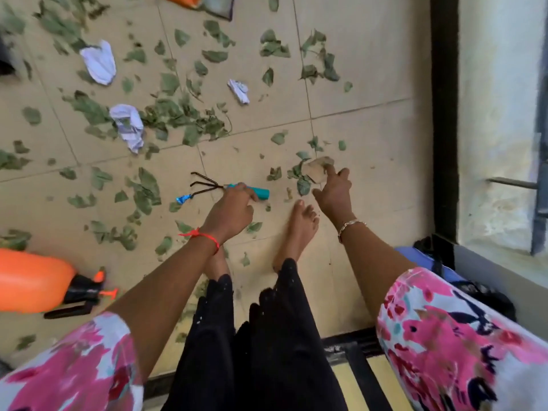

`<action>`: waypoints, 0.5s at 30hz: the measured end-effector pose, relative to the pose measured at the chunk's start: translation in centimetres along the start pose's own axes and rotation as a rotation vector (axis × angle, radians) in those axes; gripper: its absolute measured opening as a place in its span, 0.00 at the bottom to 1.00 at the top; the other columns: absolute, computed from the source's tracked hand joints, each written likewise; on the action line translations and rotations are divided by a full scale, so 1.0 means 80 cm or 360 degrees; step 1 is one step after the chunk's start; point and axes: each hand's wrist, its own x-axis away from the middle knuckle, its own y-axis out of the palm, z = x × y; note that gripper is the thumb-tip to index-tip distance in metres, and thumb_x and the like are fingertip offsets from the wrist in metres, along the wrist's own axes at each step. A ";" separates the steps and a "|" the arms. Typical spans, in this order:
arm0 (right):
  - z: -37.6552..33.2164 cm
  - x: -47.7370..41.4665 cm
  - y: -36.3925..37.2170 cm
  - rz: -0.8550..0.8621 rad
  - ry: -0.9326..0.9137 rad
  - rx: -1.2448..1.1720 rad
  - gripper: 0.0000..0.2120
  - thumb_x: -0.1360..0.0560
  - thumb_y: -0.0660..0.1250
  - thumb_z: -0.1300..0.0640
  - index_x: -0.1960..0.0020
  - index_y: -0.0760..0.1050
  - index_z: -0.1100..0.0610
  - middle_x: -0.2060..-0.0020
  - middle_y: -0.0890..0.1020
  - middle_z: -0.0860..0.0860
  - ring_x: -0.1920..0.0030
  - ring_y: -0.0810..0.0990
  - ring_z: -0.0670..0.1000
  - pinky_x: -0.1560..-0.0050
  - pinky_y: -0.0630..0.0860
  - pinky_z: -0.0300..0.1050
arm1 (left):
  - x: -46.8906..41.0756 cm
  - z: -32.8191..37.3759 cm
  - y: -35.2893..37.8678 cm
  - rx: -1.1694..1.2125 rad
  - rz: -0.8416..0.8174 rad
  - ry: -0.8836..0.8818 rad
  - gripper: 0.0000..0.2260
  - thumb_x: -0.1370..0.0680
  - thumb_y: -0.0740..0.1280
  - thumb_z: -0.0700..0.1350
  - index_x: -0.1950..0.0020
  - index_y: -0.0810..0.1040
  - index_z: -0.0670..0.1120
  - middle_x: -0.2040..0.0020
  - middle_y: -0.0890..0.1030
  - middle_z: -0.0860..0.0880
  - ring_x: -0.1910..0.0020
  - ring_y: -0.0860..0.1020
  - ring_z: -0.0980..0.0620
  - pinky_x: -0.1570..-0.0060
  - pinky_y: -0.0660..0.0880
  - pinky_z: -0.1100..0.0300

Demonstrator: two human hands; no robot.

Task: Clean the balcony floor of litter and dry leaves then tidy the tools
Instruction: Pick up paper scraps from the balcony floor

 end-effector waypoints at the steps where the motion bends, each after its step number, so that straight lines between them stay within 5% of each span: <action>1: 0.003 -0.019 0.011 0.0021 -0.0027 0.0052 0.26 0.26 0.66 0.63 0.30 0.62 0.58 0.35 0.61 0.61 0.38 0.66 0.63 0.44 0.70 0.53 | -0.013 -0.011 0.007 0.0025 0.0043 0.0013 0.13 0.23 0.60 0.33 0.40 0.75 0.40 0.36 0.70 0.43 0.35 0.67 0.45 0.39 0.66 0.55; 6: 0.014 -0.091 0.055 0.0118 -0.0094 0.0353 0.29 0.28 0.66 0.67 0.31 0.62 0.54 0.34 0.60 0.60 0.38 0.64 0.62 0.50 0.73 0.58 | -0.060 -0.059 0.031 0.0171 0.0226 0.0014 0.11 0.23 0.61 0.33 0.42 0.76 0.41 0.39 0.71 0.46 0.38 0.65 0.48 0.48 0.59 0.71; 10: 0.026 -0.132 0.076 0.0192 -0.0135 0.0738 0.28 0.28 0.66 0.65 0.31 0.61 0.57 0.32 0.60 0.61 0.35 0.62 0.63 0.41 0.67 0.61 | -0.076 -0.091 0.045 0.0231 0.0340 -0.0007 0.12 0.23 0.61 0.32 0.42 0.76 0.41 0.39 0.70 0.45 0.36 0.64 0.49 0.48 0.58 0.72; 15: 0.040 -0.156 0.082 0.0252 -0.0255 0.1063 0.14 0.25 0.62 0.64 0.40 0.71 0.65 0.36 0.66 0.62 0.33 0.60 0.64 0.33 0.58 0.63 | -0.063 -0.123 0.059 0.0236 0.0461 -0.0093 0.12 0.25 0.61 0.30 0.45 0.76 0.40 0.41 0.70 0.44 0.37 0.65 0.48 0.44 0.59 0.71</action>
